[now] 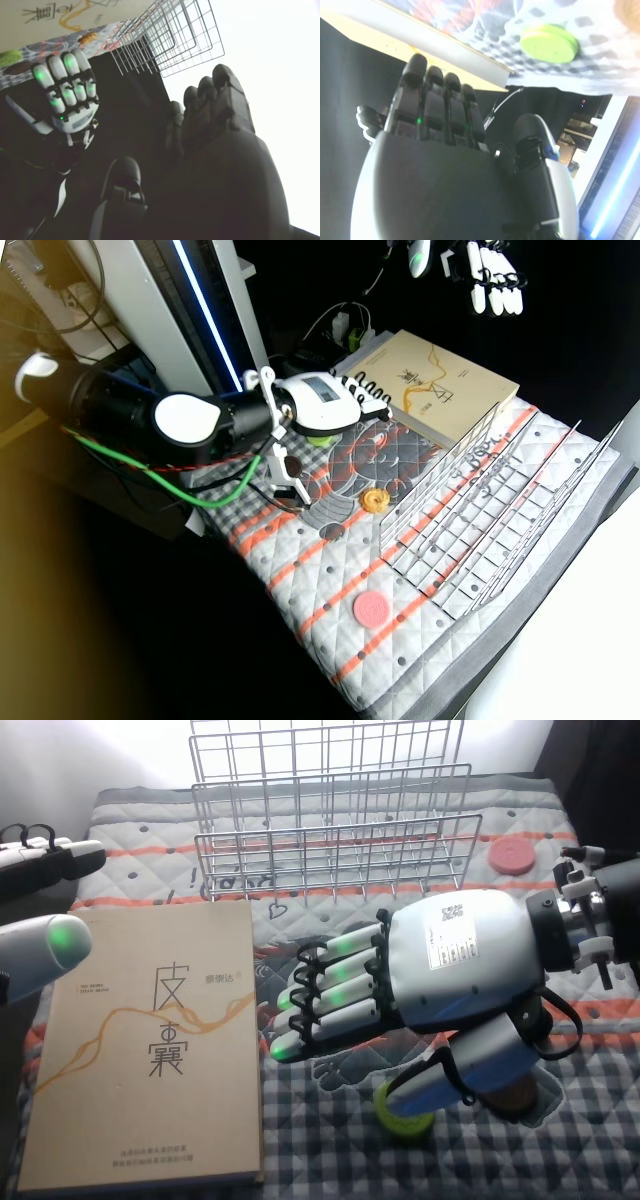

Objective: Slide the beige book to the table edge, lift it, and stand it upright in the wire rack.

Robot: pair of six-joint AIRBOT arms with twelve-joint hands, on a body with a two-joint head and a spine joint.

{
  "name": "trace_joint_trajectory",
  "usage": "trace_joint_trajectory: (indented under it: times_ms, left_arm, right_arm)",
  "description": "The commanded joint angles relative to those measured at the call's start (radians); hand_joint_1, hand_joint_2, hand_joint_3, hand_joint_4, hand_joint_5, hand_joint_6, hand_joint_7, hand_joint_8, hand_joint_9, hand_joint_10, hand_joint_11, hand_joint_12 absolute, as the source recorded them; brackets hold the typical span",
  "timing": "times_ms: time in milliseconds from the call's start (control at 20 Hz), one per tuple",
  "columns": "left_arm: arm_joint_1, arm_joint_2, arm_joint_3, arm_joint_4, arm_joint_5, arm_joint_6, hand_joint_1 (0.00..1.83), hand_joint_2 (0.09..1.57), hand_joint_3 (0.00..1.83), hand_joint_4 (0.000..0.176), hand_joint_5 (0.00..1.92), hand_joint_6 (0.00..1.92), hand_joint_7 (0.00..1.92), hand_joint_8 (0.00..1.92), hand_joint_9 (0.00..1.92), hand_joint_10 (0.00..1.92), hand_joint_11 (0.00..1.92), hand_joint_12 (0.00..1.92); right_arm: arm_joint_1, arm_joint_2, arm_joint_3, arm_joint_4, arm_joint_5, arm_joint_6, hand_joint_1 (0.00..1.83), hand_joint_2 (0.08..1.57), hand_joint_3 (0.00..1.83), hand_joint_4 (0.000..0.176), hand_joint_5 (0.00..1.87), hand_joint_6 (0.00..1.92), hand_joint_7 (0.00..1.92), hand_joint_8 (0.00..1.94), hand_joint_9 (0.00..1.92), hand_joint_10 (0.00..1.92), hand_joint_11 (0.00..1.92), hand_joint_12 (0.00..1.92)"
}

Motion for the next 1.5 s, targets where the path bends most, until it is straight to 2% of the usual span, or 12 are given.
trace_joint_trajectory:
  times_ms: [0, 50, 150, 350, 400, 600, 800, 1050, 1250, 1300, 1400, 1450]
  left_arm:
    - [-0.005, 0.001, 0.004, -0.003, -0.115, -0.003, 0.00, 1.27, 0.01, 0.062, 0.33, 0.00, 0.22, 0.00, 0.14, 0.00, 0.00, 0.24]
    - [-0.005, 0.001, 0.004, -0.003, -0.115, -0.003, 0.00, 1.27, 0.01, 0.062, 0.33, 0.00, 0.22, 0.00, 0.14, 0.00, 0.00, 0.24]
    - [-0.005, 0.001, 0.005, -0.003, -0.112, -0.003, 0.00, 1.28, 0.01, 0.047, 0.34, 0.01, 0.22, 0.00, 0.15, 0.01, 0.00, 0.23]
    - [-0.005, 0.001, 0.005, -0.002, -0.112, -0.003, 0.00, 1.28, 0.01, 0.051, 0.34, 0.00, 0.23, 0.01, 0.16, 0.01, 0.00, 0.23]
    - [-0.005, 0.001, 0.006, -0.002, -0.112, -0.003, 0.00, 1.29, 0.01, 0.039, 0.35, 0.00, 0.24, 0.00, 0.18, 0.01, 0.00, 0.31]
    - [-0.005, 0.001, 0.006, -0.002, -0.117, -0.003, 0.00, 1.29, 0.00, 0.037, 0.34, 0.00, 0.24, 0.00, 0.16, 0.00, 0.00, 0.27]
    - [-0.005, 0.000, 0.006, -0.003, -0.119, -0.003, 0.00, 1.29, 0.00, 0.056, 0.32, 0.00, 0.22, 0.00, 0.15, 0.00, 0.00, 0.24]
    - [-0.005, 0.000, 0.006, -0.003, -0.125, -0.003, 0.00, 1.30, 0.00, 0.043, 0.33, 0.00, 0.22, 0.00, 0.15, 0.00, 0.00, 0.25]
    - [-0.005, -0.002, 0.006, -0.003, -0.123, -0.003, 0.00, 1.29, 0.00, 0.063, 0.33, 0.00, 0.24, 0.00, 0.16, 0.00, 0.00, 0.37]
    - [-0.005, -0.002, 0.006, -0.005, -0.123, -0.003, 0.00, 1.29, 0.00, 0.059, 0.33, 0.00, 0.23, 0.00, 0.15, 0.00, 0.00, 0.35]
    - [-0.005, -0.002, 0.006, -0.005, -0.124, -0.003, 0.00, 1.30, 0.00, 0.057, 0.33, 0.00, 0.23, 0.00, 0.15, 0.00, 0.00, 0.34]
    - [-0.005, -0.003, 0.006, -0.005, -0.124, -0.003, 0.00, 1.30, 0.01, 0.048, 0.34, 0.00, 0.23, 0.00, 0.15, 0.00, 0.00, 0.34]
  right_arm:
    - [0.018, -0.012, 0.005, 0.062, 0.046, 0.004, 0.02, 1.42, 0.00, 0.003, 0.14, 0.00, 0.18, 0.00, 0.15, 0.00, 0.00, 0.58]
    - [0.018, -0.021, 0.012, 0.061, 0.045, 0.006, 0.02, 1.42, 0.00, 0.003, 0.14, 0.00, 0.18, 0.00, 0.15, 0.00, 0.00, 0.58]
    - [0.018, -0.054, 0.040, 0.052, 0.043, 0.016, 0.01, 1.41, 0.00, 0.033, 0.12, 0.00, 0.17, 0.00, 0.14, 0.00, 0.00, 0.55]
    - [0.018, -0.086, 0.065, 0.037, 0.021, 0.017, 0.00, 1.41, 0.00, 0.003, 0.14, 0.01, 0.18, 0.01, 0.16, 0.01, 0.02, 0.55]
    - [0.017, -0.092, 0.072, 0.036, 0.016, 0.017, 0.00, 1.41, 0.00, 0.000, 0.14, 0.01, 0.18, 0.00, 0.16, 0.01, 0.01, 0.55]
    - [0.017, -0.100, 0.084, 0.022, 0.005, 0.030, 0.00, 1.41, 0.00, 0.000, 0.15, 0.01, 0.19, 0.01, 0.18, 0.01, 0.03, 0.55]
    - [0.017, -0.099, 0.083, 0.021, 0.003, 0.039, 0.00, 1.42, 0.00, 0.000, 0.15, 0.00, 0.20, 0.01, 0.20, 0.00, 0.03, 0.65]
    - [0.017, -0.124, 0.097, 0.041, 0.003, 0.039, 0.00, 1.41, 0.00, 0.002, 0.14, 0.00, 0.19, 0.00, 0.19, 0.00, 0.03, 0.59]
    - [0.018, -0.136, 0.113, 0.093, 0.003, 0.038, 0.02, 1.39, 0.00, 0.011, 0.14, 0.00, 0.17, 0.00, 0.20, 0.01, 0.05, 0.59]
    - [0.018, -0.141, 0.116, 0.096, 0.003, 0.038, 0.00, 1.38, 0.00, 0.033, 0.13, 0.00, 0.16, 0.00, 0.23, 0.00, 0.06, 0.69]
    - [0.018, -0.150, 0.121, 0.098, 0.003, 0.037, 0.00, 1.36, 0.00, 0.039, 0.12, 0.00, 0.16, 0.00, 0.20, 0.00, 0.00, 0.71]
    - [0.018, -0.157, 0.126, 0.106, 0.002, 0.037, 0.00, 1.36, 0.00, 0.025, 0.12, 0.00, 0.16, 0.00, 0.20, 0.01, 0.00, 0.70]
